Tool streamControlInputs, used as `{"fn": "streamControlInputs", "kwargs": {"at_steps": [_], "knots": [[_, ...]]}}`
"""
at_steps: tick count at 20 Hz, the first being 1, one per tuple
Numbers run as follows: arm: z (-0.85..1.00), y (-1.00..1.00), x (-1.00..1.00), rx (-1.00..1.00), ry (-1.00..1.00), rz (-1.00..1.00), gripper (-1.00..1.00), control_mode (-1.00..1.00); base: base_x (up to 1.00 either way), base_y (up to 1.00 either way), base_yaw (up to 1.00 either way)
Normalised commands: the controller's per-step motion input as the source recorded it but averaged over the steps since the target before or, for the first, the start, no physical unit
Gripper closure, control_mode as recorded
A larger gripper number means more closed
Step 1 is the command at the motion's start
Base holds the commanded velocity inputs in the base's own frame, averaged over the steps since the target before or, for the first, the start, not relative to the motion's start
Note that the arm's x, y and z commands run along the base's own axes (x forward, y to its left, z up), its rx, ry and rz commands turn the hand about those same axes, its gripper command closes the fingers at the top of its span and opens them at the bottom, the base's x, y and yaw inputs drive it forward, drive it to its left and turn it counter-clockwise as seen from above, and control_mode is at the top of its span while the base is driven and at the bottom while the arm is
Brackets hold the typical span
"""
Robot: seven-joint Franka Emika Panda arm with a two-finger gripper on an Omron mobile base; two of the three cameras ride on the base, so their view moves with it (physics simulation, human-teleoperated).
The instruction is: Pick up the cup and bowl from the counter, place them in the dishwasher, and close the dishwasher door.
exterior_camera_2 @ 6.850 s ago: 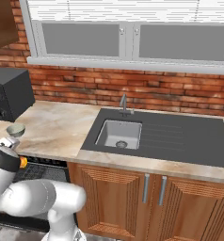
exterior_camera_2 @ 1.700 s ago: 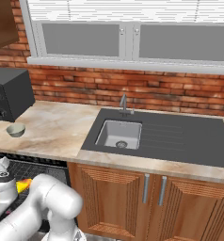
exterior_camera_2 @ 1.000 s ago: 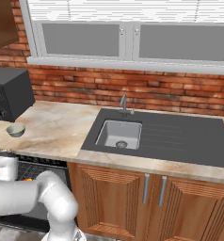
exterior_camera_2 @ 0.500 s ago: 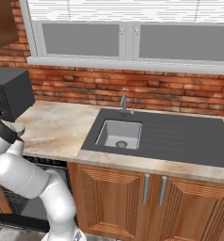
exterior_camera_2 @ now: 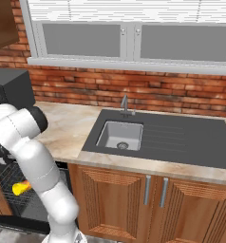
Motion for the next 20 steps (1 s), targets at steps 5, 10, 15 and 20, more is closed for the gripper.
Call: {"fn": "streamControlInputs", "kwargs": {"at_steps": [5,10,15,20], "knots": [[0.29,0.01,0.00,-0.11,0.03,0.00,-1.00,-1.00,0.00,0.00,0.00],[0.31,0.12,0.03,-0.16,0.04,0.00,-1.00,-1.00,0.00,0.00,0.00],[0.41,0.24,0.18,-0.21,0.06,-0.01,-1.00,-1.00,0.00,0.00,0.00],[0.30,0.17,0.15,-0.21,0.07,0.00,-1.00,-1.00,0.00,0.00,0.00]]}}
